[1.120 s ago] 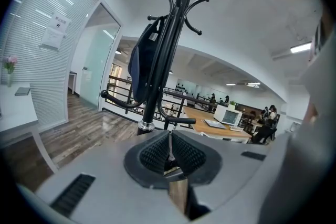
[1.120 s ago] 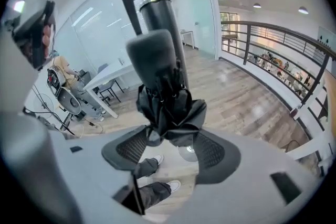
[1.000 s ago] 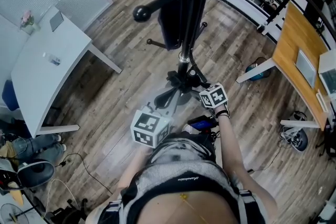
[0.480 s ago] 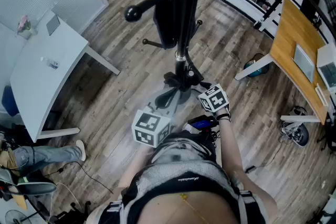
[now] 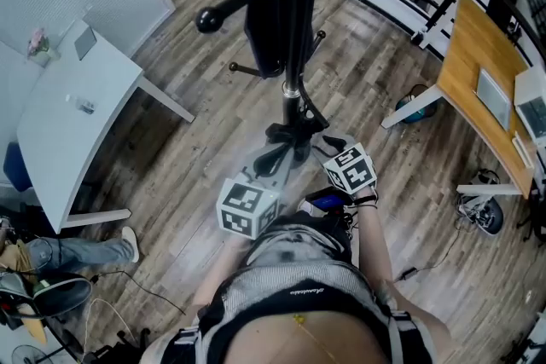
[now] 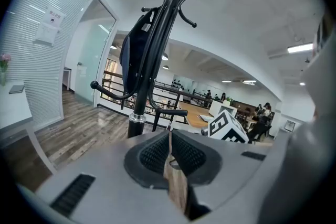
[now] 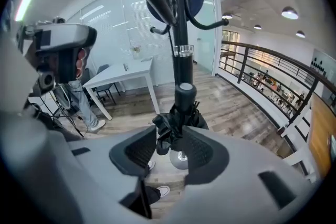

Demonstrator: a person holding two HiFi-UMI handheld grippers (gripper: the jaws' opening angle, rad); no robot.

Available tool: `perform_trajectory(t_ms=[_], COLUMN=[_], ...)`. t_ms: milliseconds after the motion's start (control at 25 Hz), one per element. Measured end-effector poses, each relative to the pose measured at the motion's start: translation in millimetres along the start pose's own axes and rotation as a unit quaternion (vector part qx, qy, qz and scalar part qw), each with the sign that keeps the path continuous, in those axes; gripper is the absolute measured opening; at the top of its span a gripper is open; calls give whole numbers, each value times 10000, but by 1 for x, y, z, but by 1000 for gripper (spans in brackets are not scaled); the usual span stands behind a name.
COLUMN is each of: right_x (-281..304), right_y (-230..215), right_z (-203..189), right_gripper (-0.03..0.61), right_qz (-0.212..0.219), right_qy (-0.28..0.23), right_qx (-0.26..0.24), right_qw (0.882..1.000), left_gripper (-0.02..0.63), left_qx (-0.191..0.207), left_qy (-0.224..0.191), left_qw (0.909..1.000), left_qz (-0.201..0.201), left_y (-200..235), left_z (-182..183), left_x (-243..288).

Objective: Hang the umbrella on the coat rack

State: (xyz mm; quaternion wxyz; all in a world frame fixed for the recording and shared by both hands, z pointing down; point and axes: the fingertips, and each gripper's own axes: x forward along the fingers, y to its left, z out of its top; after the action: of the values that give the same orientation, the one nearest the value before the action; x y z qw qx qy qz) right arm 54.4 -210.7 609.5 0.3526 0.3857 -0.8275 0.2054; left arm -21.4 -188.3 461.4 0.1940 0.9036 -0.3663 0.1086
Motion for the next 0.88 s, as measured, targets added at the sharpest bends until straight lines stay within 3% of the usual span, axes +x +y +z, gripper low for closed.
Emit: perform_trajectory(t_ms=[880], right_x=[-47], right_y=[29], right_z=[19], right_gripper=[50], right_qz=[-149], right_qy=[-250], right_qx=[-65], right_qw=[9996], left_gripper=[15], left_qx=[102], left_qy=[256], left_qw=[9995], left_qz=[-171], left_y=[-13], left_z=[-11], left_x=[10])
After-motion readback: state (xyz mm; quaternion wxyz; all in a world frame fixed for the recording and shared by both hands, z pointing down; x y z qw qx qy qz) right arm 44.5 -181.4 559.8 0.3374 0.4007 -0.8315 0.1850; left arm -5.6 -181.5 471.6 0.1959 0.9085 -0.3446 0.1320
